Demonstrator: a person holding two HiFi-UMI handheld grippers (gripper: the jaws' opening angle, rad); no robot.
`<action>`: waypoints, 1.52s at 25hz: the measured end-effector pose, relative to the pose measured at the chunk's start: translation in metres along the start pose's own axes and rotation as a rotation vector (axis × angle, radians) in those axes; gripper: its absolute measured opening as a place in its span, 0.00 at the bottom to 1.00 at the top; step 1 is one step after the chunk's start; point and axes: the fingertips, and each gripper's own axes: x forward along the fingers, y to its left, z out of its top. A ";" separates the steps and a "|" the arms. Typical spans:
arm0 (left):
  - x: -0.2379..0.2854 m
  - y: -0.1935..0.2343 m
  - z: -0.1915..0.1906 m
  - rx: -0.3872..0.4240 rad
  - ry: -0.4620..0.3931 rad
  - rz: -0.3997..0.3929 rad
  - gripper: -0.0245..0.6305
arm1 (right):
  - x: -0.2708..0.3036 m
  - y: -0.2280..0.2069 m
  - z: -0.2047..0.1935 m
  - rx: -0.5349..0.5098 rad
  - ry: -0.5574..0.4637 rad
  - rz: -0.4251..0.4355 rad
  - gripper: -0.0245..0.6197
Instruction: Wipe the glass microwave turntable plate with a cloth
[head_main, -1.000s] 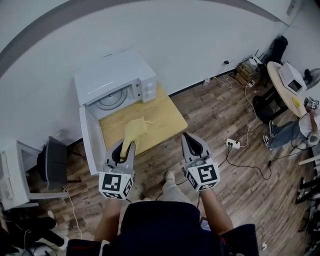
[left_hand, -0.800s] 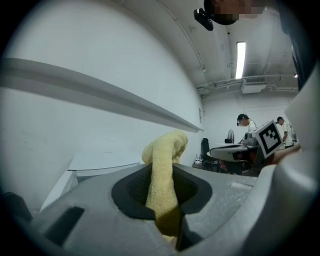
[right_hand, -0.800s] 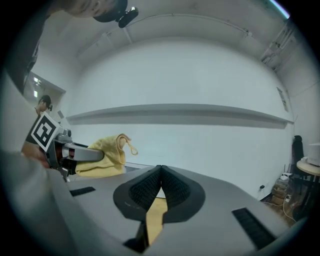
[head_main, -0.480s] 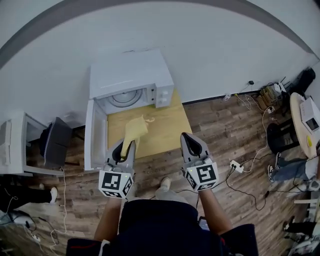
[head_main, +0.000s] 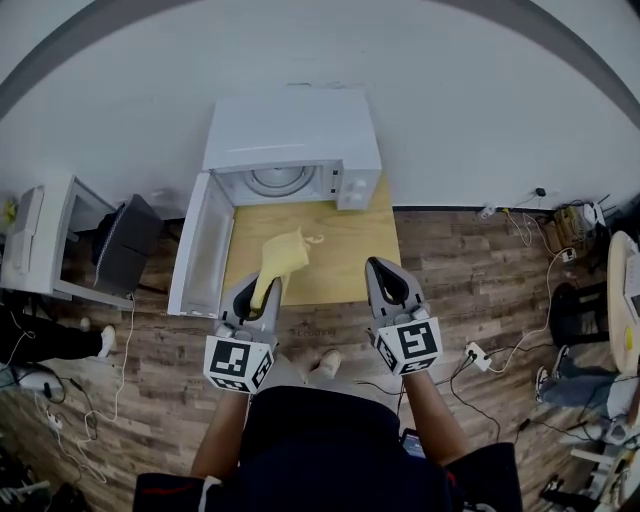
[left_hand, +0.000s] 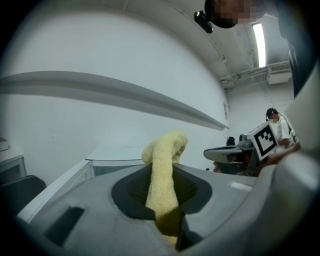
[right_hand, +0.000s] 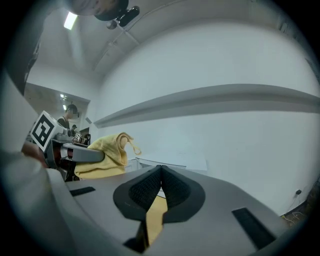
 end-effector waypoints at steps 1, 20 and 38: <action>0.001 0.002 -0.003 -0.006 0.005 0.015 0.14 | 0.003 -0.001 -0.001 -0.001 0.003 0.014 0.05; 0.024 0.065 -0.037 0.002 0.090 0.062 0.14 | 0.082 0.023 -0.029 0.002 0.086 0.071 0.05; 0.055 0.104 -0.097 0.002 0.151 0.067 0.14 | 0.136 0.039 -0.084 -0.025 0.177 0.127 0.05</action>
